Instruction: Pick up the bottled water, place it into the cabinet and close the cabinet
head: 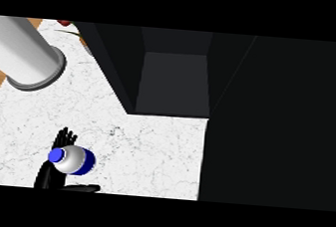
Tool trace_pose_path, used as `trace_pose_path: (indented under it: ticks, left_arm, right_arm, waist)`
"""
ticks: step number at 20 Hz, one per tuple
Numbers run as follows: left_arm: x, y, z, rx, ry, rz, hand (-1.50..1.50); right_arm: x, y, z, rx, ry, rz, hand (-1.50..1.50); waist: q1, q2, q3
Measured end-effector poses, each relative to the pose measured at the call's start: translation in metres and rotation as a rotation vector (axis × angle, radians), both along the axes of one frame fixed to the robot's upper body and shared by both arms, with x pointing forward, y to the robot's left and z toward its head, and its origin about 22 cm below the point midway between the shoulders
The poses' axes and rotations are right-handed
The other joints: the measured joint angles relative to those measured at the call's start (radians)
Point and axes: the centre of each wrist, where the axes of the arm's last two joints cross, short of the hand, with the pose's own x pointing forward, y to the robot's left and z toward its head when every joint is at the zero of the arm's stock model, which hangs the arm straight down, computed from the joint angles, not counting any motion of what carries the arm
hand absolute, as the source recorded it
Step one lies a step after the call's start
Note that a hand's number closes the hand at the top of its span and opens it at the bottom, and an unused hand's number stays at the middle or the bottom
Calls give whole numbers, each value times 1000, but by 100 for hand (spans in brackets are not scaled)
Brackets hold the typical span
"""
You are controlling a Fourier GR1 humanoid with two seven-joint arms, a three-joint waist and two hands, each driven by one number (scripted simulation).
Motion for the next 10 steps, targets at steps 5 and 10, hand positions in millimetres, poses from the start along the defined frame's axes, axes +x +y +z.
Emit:
trace_pose_path:
  ticks: [5, 10]
  left_arm:
    - [2, -4, -7, -47, -21, 35, 150]
    - [3, -6, -10, -91, -25, 50, 150]
  right_arm:
    - [-5, 1, -1, 7, 7, -3, -150]
    - [-6, 1, -2, 2, 2, -3, -150]
  waist:
    - [5, -6, 14]
    - [8, -9, 23]
